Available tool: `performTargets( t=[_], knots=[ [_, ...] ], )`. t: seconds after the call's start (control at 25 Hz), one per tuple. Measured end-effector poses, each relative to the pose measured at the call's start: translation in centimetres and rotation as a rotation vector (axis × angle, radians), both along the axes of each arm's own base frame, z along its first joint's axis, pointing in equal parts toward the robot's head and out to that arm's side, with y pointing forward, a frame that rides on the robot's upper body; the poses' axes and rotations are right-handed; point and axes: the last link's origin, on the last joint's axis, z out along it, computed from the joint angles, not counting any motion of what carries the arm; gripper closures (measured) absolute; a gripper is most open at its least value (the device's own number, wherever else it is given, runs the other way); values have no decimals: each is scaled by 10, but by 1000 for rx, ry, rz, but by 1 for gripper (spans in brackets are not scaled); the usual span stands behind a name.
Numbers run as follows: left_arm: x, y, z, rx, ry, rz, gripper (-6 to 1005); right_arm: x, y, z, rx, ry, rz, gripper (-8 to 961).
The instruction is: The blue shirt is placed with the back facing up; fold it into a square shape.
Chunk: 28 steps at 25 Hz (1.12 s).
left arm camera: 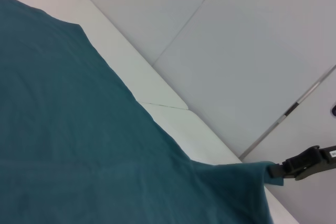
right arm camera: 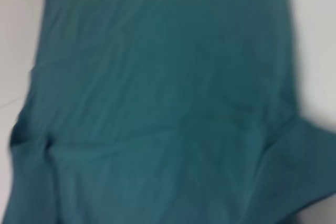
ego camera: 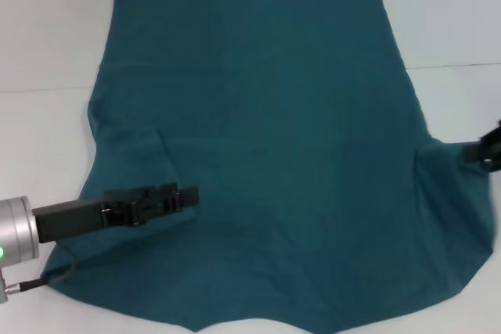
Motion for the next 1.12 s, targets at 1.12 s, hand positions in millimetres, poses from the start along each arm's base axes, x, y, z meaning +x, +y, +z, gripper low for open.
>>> performTargets(
  t=[1.12],
  knots=[
    [-2,-1,2,3,-14,25,370,-27,17,-62,-82,0,3,924]
  ],
)
